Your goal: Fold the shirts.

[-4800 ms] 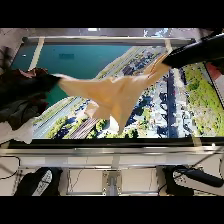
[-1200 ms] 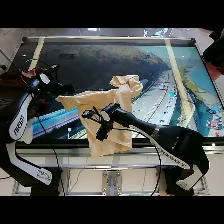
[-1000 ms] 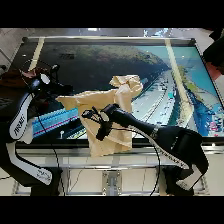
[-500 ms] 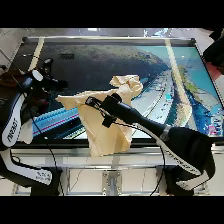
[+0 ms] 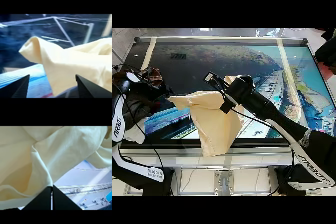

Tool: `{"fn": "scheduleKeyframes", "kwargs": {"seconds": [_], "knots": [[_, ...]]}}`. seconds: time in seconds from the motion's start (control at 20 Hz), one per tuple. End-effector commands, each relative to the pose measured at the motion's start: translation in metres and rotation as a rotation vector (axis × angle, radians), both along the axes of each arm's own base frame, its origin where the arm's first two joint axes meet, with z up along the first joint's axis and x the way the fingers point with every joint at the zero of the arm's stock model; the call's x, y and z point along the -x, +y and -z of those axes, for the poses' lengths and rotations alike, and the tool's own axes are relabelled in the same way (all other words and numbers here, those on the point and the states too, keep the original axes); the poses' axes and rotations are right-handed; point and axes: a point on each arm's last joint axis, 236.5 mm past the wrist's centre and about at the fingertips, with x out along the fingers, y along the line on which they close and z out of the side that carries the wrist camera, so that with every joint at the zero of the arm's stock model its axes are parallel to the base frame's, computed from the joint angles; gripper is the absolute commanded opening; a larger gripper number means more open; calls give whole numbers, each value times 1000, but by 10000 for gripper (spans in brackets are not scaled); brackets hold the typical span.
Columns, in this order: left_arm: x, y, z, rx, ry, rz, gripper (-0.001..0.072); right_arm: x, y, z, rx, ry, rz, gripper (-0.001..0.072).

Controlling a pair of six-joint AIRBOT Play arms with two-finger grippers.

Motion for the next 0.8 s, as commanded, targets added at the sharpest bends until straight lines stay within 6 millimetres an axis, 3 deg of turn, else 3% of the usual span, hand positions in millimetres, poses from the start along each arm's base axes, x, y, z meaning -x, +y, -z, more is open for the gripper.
{"fn": "scheduleKeyframes", "kwargs": {"seconds": [0.0, 0.15, 0.2, 0.25, 0.3, 0.4, 0.45, 0.55, 0.65, 0.75], "knots": [[-10, -21, 10, 203, 22, -75, 597, -3, 17, -7, -82, -20, -16, 7], [-24, -41, 21, 241, 3, -94, 586, -1, 16, -6, -80, -10, -13, 7], [-34, -49, 15, 277, -28, -113, 485, -1, 15, -6, -80, -11, -13, 7], [-44, -58, 7, 303, -81, -101, 184, -2, 15, -7, -78, -13, -13, 7], [-51, -65, -3, 332, -131, -78, 19, -4, 13, -8, -70, -22, -11, 7], [-62, -81, -33, 436, -207, -73, 13, -12, 0, -15, -19, -67, 3, 6], [-64, -84, -56, 471, -261, -57, 12, -15, -17, -24, 35, -91, 27, 6], [-61, -77, -125, 477, -417, -9, 12, -13, -63, -63, 156, -145, 122, 6], [-36, -61, -208, 416, -593, 54, 13, -3, -104, -121, 174, -232, 221, 6], [1, -35, -297, 319, -788, 40, 13, 18, -134, -185, 67, -327, 284, 6]]}}
